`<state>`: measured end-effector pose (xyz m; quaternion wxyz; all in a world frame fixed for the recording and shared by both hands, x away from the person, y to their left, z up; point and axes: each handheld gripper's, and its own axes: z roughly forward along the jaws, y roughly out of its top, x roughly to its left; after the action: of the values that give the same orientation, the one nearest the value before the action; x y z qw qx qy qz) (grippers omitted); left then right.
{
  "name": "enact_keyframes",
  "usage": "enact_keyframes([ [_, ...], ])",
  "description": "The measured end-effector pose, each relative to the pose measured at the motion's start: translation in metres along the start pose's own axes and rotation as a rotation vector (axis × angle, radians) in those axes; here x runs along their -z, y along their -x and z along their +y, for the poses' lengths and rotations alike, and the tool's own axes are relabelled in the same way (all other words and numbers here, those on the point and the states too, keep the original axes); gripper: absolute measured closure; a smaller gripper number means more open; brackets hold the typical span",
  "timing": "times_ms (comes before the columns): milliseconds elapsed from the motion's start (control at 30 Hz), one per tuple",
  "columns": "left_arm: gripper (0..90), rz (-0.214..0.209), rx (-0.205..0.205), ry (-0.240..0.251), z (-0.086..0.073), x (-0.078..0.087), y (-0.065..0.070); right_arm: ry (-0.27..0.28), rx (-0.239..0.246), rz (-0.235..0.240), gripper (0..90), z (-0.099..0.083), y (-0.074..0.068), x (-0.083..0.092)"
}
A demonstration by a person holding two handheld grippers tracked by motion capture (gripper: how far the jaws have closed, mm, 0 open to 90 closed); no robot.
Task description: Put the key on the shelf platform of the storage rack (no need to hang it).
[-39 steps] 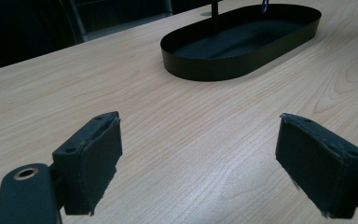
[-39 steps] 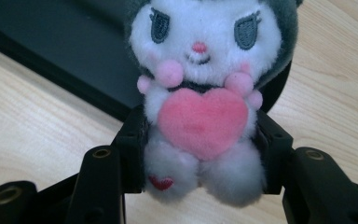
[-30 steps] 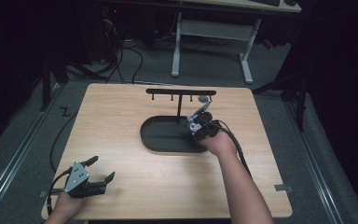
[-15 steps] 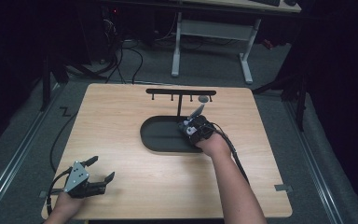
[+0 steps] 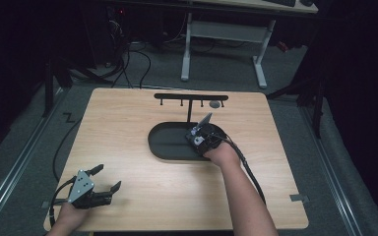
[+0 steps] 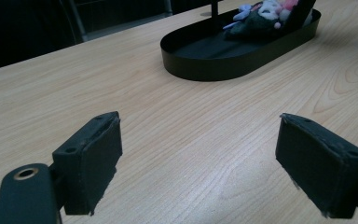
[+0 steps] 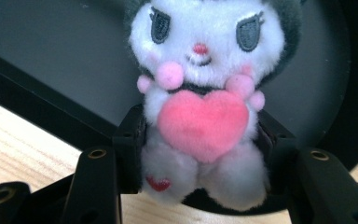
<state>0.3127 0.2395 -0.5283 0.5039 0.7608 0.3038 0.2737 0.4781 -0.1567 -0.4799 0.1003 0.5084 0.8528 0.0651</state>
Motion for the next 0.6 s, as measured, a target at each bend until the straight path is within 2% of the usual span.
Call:
enact_keyframes([
  [267, 15.4, 0.000, -0.002, 0.001, 0.000, 0.000, 0.000, 0.011, -0.011, 0.007, 44.5, 0.002, 0.001, -0.001],
  [333, 15.4, 0.000, -0.001, 0.000, 0.000, 0.000, 0.000, 0.012, -0.014, 0.002, 39.9, 0.002, 0.000, -0.001],
  [433, 15.4, 0.000, -0.002, 0.001, 0.000, 0.000, 0.000, 0.004, -0.025, 0.021, 27.2, 0.001, 0.001, -0.001],
  [533, 15.4, -0.001, -0.002, 0.000, 0.000, 0.000, 0.000, 0.028, -0.019, 0.028, 23.8, 0.000, 0.001, 0.006],
  [567, 15.4, -0.001, -0.002, 0.000, 0.000, 0.000, 0.000, 0.032, -0.054, 0.038, 23.2, 0.000, 0.000, 0.010],
  [600, 15.4, -0.001, -0.004, -0.001, 0.000, 0.000, 0.000, 0.043, -0.045, 0.038, 23.0, 0.000, 0.001, 0.013],
])
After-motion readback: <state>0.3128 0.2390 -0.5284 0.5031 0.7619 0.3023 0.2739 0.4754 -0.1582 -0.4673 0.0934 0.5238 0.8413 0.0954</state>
